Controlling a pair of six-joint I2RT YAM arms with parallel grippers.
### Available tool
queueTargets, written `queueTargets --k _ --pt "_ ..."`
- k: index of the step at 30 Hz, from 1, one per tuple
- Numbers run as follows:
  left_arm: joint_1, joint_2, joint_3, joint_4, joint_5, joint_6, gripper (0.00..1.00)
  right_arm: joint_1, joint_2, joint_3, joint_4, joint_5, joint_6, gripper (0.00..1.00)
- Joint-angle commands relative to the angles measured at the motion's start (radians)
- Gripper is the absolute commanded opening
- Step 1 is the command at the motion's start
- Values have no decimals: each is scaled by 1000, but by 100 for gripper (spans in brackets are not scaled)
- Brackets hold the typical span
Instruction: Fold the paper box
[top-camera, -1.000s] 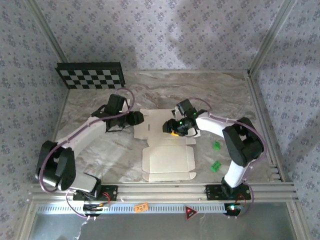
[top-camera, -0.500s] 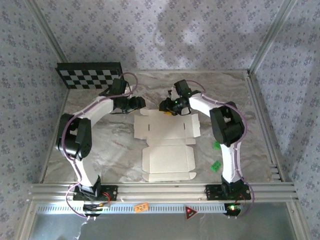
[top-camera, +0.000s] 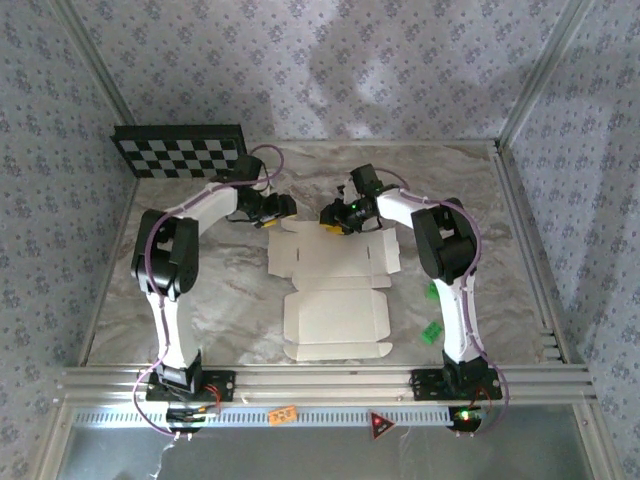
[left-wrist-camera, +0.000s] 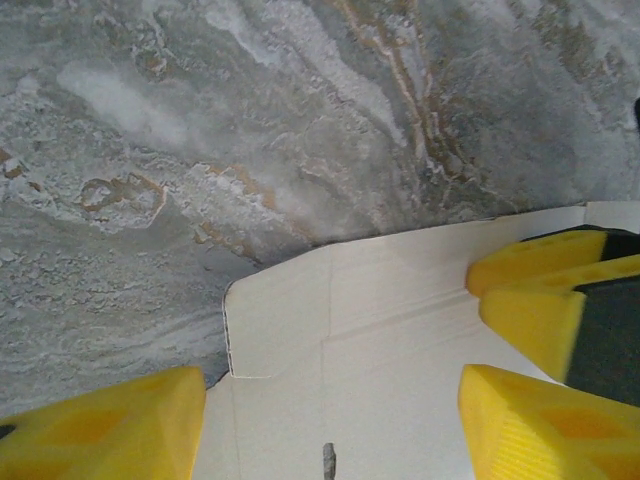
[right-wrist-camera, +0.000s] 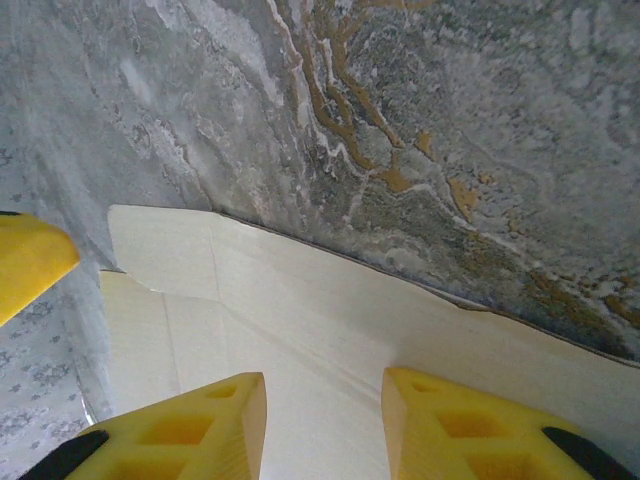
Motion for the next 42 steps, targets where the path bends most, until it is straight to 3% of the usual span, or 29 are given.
queueTargets --k 1,16,25,42 --pt "4 26 61 -66 -11 25 69 2 45 -51 -11 37 9 38" --pt "3 159 190 -165 -12 49 71 3 24 -86 6 38 13 38" --pt "-5 135 209 -135 94 33 61 3 18 -79 4 40 13 38" --pt "-79 160 221 -63 153 -34 55 5 8 -74 -12 43 9 38"
